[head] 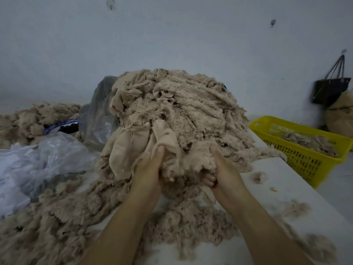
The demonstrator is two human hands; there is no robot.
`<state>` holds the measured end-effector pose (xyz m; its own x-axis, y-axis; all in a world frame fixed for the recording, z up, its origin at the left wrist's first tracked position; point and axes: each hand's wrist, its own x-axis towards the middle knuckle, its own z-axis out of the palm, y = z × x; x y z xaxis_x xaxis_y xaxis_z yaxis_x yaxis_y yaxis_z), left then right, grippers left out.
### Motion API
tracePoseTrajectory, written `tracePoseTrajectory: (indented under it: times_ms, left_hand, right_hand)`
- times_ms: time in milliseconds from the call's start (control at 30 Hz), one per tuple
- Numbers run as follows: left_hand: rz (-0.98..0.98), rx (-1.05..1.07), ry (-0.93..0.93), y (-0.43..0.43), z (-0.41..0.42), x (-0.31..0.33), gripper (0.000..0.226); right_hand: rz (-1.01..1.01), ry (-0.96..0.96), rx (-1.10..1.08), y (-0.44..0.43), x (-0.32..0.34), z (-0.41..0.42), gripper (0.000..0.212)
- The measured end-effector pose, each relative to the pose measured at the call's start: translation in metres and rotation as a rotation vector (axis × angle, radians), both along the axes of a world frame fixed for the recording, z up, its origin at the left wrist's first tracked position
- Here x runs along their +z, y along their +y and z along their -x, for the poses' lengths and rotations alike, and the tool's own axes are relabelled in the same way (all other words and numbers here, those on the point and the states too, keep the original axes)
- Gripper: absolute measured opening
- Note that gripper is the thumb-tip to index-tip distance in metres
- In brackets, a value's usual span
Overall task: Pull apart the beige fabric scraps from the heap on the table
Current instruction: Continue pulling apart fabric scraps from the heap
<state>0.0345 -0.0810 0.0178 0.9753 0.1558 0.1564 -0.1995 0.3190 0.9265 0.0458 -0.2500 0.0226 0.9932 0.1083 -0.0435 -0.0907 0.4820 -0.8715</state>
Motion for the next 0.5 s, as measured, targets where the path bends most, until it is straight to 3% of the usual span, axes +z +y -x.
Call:
tracePoseTrajectory:
  times_ms: [100,167,233,333,400,500]
  left_hand:
    - [-0.440,-0.195,-0.101,-0.015,0.015,0.004,0.024]
    - [-0.490,-0.274,-0.119,-0.023,0.018,0.003,0.023]
    - [-0.480,-0.200,-0.117,-0.023,0.013,-0.003,0.020]
    - [-0.423,-0.061,-0.063,-0.020,0.010,-0.005,0.018]
    - [-0.247,-0.003,0.040,-0.014,0.007,-0.001,0.029]
    - [0.045,0.058,0.083,0.004,0.002,0.007,0.033]
  right_hand:
    - [0.272,-0.154,0.034,0.008,-0.001,0.007,0.051]
    - [0.482,-0.197,-0.026,0.009,-0.003,0.009,0.051]
    - [0.559,-0.176,-0.101,0.009,-0.004,0.007,0.053]
    - [0.491,-0.019,-0.176,0.007,-0.002,0.001,0.059]
    - [0.401,0.034,-0.216,-0.001,0.001,-0.001,0.044]
    - [0.252,0.014,-0.313,-0.015,0.003,-0.003,0.060]
